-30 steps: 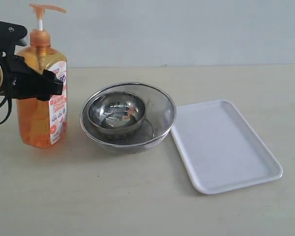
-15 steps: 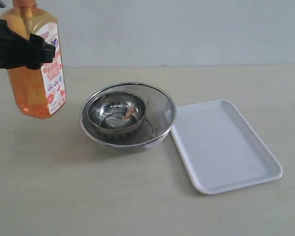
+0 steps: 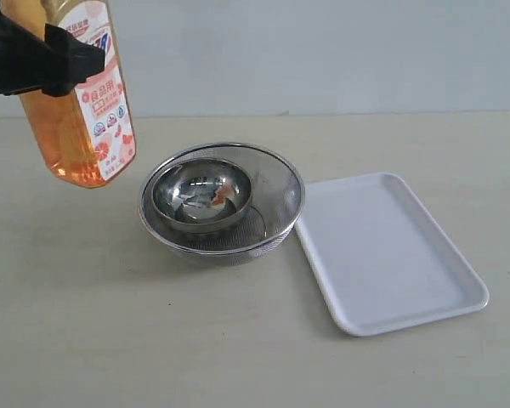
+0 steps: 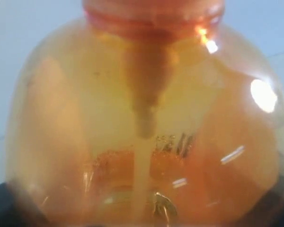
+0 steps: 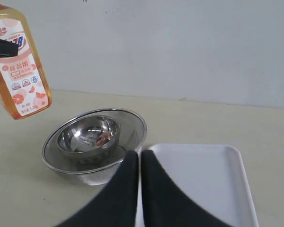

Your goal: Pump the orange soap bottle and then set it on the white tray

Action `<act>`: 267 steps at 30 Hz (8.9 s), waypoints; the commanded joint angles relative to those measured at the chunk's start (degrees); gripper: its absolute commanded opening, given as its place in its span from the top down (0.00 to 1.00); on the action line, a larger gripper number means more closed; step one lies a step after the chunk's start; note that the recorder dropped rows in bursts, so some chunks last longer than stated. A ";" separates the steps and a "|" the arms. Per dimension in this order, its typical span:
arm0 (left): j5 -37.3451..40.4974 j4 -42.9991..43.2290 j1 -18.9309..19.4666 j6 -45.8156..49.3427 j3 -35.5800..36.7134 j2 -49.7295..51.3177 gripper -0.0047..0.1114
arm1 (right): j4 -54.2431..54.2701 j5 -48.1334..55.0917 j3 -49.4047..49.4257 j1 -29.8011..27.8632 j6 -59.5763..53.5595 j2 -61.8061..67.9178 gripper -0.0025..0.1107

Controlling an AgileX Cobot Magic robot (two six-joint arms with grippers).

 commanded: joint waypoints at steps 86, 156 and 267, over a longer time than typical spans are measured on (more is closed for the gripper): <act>-9.70 -4.22 -29.64 4.28 -36.98 33.13 0.92 | 1.30 -0.35 0.36 -0.23 -0.38 -0.25 0.98; -20.74 -21.57 -29.64 29.40 -40.23 48.00 0.92 | 1.75 -0.69 0.36 -0.23 -0.54 -0.25 0.98; -41.62 2.11 -18.36 0.36 -40.23 36.71 0.47 | 1.75 -0.83 0.36 -0.23 -2.06 -0.25 0.98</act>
